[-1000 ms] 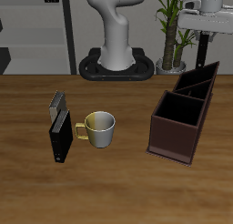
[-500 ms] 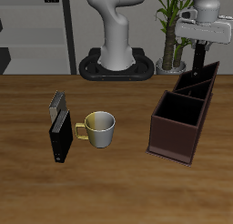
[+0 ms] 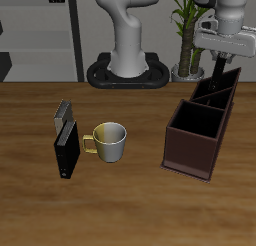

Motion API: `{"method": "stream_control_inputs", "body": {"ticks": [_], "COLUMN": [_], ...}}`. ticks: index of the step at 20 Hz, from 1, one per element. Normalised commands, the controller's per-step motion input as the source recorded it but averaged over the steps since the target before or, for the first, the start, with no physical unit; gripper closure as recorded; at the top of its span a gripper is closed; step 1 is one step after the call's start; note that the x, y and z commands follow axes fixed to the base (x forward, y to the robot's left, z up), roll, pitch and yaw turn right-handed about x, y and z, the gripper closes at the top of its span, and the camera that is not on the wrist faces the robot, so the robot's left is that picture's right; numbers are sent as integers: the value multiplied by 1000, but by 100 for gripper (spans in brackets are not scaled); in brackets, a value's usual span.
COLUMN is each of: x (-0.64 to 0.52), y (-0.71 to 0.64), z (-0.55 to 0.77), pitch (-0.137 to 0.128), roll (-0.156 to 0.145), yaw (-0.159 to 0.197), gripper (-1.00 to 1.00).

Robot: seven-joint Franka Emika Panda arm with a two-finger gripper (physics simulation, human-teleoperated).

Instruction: Place the left black book into the left desk caddy's left compartment

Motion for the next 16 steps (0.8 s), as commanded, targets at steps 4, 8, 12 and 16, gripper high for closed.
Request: {"method": "stream_control_inputs", "body": {"ticks": [4,8,12,16], "x": [-4,101,99,-31], "y": [128,65,-74,-168], "z": [-501,-450,-154,13], "pitch": [97,71,30,12], "roll": [48,8,0,-40], "yaw": [-16,33,18,-42], "gripper": [100,100,-100,-100]}}
